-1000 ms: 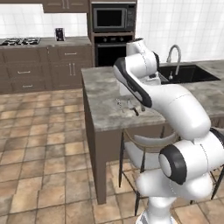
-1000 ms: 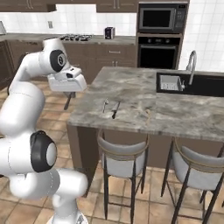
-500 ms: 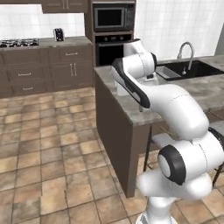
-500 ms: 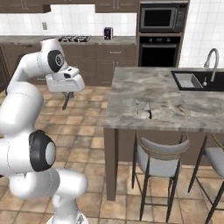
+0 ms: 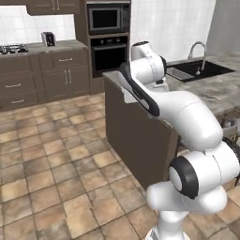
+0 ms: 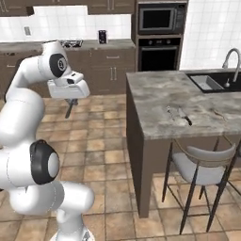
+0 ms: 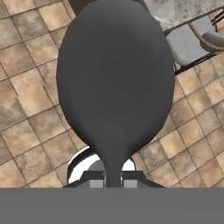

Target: Pick up the metallic utensils from the counter and place them in the open drawer. Make sure not to pick up any wooden utensils.

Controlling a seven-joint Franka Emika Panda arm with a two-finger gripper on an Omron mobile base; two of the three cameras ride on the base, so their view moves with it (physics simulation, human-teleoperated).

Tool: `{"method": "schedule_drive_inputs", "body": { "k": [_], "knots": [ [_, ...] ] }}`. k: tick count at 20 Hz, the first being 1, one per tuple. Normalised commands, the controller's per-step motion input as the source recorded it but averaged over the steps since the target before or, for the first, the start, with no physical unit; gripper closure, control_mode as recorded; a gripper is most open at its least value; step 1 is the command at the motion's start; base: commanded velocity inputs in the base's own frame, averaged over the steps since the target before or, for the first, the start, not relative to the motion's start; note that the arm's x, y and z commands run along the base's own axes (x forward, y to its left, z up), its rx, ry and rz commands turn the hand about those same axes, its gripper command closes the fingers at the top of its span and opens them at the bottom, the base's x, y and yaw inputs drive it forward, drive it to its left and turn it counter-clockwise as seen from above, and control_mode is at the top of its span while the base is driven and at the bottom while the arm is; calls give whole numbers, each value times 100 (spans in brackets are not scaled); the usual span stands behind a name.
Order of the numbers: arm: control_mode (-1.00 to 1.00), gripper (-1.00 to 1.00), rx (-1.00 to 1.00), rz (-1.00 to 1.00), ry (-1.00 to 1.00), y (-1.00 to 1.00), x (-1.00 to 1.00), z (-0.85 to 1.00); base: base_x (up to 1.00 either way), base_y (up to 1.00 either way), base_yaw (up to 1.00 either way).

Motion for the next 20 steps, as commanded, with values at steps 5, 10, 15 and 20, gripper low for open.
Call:
{"method": "schedule_drive_inputs", "body": {
  "k": [5,10,15,20],
  "knots": [
    [100,100,0,0,0,0,0,0,57,100,-15],
    [100,100,0,0,0,0,0,0,93,96,5],
    [100,100,0,0,0,0,0,0,100,66,27],
    [100,100,0,0,0,0,0,0,100,34,32]
  ]
}}
